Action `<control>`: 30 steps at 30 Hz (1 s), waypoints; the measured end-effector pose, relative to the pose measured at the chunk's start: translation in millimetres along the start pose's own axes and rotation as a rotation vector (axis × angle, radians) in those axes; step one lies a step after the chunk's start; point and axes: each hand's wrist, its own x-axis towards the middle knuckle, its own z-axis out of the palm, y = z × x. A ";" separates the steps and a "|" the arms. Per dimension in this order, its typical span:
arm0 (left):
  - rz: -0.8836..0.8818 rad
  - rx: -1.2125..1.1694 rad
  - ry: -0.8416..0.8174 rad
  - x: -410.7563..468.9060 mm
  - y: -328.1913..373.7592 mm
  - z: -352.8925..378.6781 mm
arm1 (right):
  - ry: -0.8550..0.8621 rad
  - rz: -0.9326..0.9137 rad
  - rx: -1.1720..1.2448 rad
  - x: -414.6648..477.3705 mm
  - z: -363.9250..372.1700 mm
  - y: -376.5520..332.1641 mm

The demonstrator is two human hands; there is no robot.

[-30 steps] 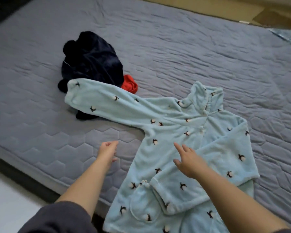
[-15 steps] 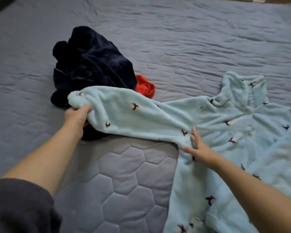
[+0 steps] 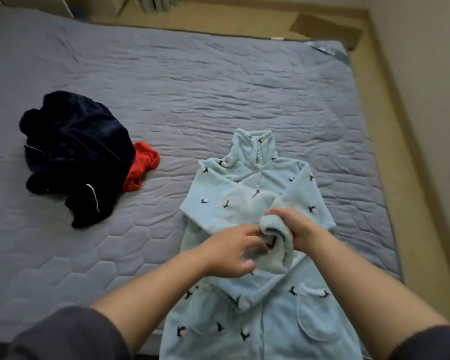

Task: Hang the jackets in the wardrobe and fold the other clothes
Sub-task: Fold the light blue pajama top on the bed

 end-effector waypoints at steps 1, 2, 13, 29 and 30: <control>-0.016 -0.001 -0.027 5.8 12.3 5.1 | 0.056 -0.018 -0.041 -10.6 -18.2 7.0; -0.053 -0.002 -0.032 10.6 21.3 10.0 | 0.095 -0.043 -0.047 -21.6 -36.6 15.9; -0.702 -0.134 0.073 16.1 -30.2 49.6 | 0.267 0.096 -0.555 -63.7 -136.6 89.1; -1.304 -1.098 -0.082 70.7 -226.2 65.8 | 0.440 0.006 -0.740 173.1 -10.6 15.1; -1.329 -1.182 -0.123 65.6 -229.7 65.5 | 0.436 -0.001 -0.794 186.3 -2.4 8.7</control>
